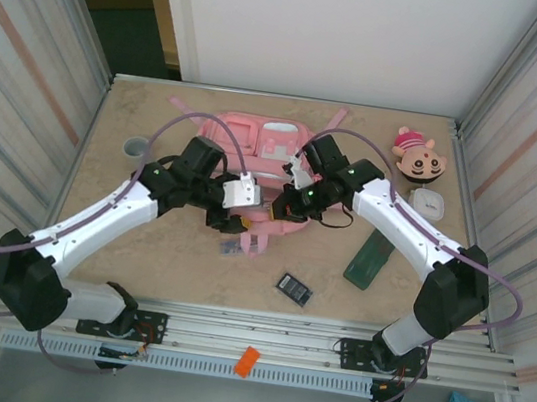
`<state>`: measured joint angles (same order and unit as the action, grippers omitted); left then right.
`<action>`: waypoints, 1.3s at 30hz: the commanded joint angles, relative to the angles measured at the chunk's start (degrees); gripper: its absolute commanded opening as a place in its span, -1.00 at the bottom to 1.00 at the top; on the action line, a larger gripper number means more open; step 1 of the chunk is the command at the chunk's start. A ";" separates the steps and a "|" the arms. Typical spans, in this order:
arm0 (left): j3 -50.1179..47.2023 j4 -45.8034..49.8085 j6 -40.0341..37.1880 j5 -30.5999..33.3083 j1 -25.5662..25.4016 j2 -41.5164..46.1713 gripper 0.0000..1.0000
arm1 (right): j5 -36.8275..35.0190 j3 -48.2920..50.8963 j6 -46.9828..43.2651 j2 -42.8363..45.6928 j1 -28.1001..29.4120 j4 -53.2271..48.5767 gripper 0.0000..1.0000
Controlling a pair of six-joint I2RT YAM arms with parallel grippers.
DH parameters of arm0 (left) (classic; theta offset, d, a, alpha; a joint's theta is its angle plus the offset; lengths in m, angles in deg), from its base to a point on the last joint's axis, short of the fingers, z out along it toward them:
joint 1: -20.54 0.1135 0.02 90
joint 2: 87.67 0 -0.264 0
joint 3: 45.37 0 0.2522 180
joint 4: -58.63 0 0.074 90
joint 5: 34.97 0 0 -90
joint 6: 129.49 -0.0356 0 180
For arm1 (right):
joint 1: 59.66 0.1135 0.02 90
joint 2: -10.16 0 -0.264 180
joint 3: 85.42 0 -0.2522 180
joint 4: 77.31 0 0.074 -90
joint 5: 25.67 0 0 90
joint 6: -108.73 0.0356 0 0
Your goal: Pack books, pencil case, and school supplies into a backpack
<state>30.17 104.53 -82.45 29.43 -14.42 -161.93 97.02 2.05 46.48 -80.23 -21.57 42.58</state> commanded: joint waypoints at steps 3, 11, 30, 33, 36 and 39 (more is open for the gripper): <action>2.34 -1.74 1.49 3.01 -0.86 -5.46 0.10 | 3.13 -2.30 -1.12 2.28 0.77 2.51 -1.00; 1.78 -0.71 -1.44 3.23 -0.17 -4.18 -1.00 | -4.57 3.09 1.45 6.02 -6.06 0.00 -1.00; 1.27 -0.08 -0.39 -6.16 3.30 10.05 -1.00 | -14.68 4.92 -3.27 -1.04 -24.56 3.86 -1.00; 2.55 -0.07 0.48 -9.06 3.27 10.74 -1.00 | -14.09 5.46 -2.60 -3.45 -26.90 7.16 -1.00; 2.67 -0.13 0.75 -10.47 3.22 11.23 -1.00 | -13.26 5.53 -1.83 -5.91 -28.26 9.68 -1.00; 1.29 -0.32 0.42 -9.62 3.14 11.50 -1.00 | -12.58 4.78 -1.56 -7.16 -28.33 10.87 -1.00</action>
<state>29.38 104.34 -82.69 24.36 -11.71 -154.96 89.76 7.02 43.92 -86.00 -47.80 49.49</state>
